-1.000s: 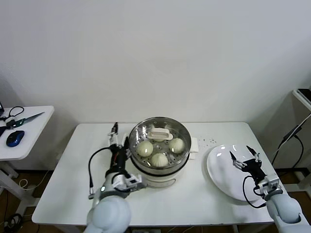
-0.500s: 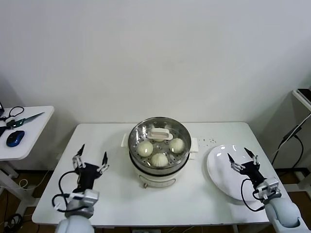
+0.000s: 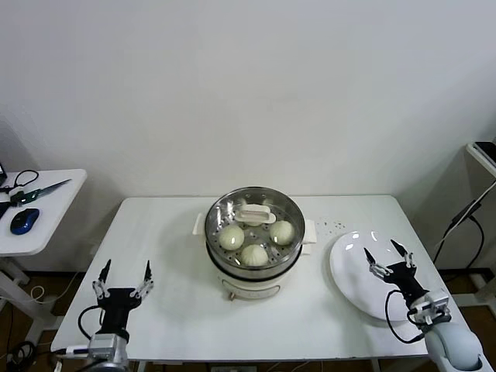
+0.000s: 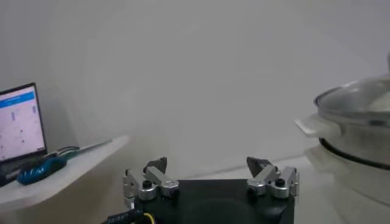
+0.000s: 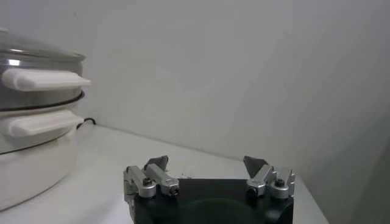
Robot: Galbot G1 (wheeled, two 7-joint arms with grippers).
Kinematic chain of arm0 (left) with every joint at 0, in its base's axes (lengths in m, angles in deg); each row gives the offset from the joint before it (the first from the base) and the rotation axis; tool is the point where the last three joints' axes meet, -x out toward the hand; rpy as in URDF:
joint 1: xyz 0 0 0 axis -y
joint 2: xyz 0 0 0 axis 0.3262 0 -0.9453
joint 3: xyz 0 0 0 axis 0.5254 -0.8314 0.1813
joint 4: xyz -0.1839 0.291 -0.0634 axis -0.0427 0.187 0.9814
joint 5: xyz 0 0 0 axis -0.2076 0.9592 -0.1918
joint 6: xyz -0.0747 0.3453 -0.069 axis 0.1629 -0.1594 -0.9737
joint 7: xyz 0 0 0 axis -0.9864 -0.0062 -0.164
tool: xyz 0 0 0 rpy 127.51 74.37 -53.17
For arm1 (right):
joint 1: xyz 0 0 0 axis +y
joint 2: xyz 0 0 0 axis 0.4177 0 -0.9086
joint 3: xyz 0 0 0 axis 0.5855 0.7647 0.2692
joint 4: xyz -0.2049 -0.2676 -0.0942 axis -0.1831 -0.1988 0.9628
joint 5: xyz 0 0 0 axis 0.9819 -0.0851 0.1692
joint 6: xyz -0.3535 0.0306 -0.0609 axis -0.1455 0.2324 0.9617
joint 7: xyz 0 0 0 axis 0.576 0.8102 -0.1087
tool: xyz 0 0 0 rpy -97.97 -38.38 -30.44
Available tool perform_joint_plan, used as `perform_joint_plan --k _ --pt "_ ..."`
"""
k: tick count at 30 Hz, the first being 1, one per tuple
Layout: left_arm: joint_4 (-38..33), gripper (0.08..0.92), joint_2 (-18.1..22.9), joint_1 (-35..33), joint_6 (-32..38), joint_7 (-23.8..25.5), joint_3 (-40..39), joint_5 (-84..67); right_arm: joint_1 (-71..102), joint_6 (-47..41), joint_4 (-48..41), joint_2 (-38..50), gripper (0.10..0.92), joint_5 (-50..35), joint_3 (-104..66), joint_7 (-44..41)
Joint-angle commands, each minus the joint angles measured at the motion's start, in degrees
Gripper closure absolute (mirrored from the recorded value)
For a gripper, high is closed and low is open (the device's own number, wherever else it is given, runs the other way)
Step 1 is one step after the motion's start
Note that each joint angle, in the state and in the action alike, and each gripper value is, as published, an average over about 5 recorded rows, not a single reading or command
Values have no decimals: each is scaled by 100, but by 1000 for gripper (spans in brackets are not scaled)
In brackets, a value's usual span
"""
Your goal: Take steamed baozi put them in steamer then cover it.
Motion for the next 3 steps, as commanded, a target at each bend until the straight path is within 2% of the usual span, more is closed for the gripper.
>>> perform_joint_plan --k 1,3 --pt "142 177 135 -223 609 17 267 -648 101 52 27 8 203 -199 -11 -13" --pt "129 177 136 -227 608 28 268 -627 109 56 27 8 203 -208 -13 -13"
